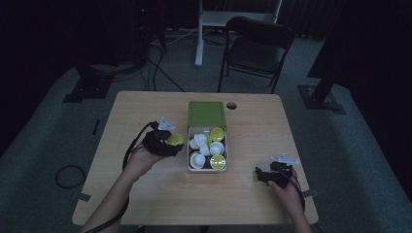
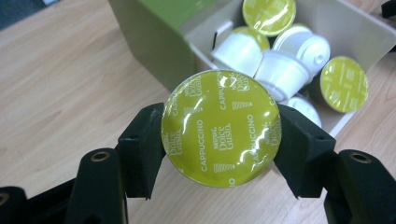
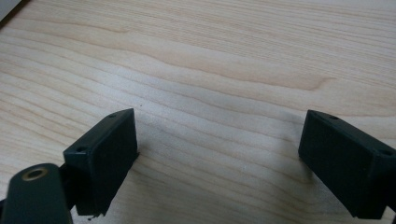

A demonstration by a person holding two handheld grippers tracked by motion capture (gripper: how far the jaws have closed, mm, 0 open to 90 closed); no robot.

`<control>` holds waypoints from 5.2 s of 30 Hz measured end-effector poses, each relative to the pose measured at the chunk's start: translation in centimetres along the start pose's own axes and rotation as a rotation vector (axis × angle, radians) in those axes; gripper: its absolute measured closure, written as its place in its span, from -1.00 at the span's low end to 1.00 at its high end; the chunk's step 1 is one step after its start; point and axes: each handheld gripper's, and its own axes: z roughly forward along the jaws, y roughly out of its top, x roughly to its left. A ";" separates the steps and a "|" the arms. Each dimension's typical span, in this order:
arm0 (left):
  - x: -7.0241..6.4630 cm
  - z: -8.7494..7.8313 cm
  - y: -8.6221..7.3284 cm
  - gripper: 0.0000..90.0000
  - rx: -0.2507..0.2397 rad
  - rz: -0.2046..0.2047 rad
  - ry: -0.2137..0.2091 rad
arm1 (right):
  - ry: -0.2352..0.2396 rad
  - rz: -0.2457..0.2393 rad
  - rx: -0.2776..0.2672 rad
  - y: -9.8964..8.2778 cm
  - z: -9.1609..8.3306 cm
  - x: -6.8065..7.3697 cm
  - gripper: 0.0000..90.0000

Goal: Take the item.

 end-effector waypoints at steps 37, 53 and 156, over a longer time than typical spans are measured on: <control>4.0 -0.2 -8.5 -0.14 0.045 -0.148 0.065 | 0.000 0.001 0.000 0.0 0.0 0.0 -0.75; 5.8 -0.8 -11.5 -0.14 0.061 -0.216 0.089 | 0.000 0.001 0.000 0.0 0.0 0.0 -0.75; 0.0 1.5 -8.7 -0.96 -0.077 -0.008 -0.130 | 0.000 0.001 0.001 0.0 0.0 0.0 -0.75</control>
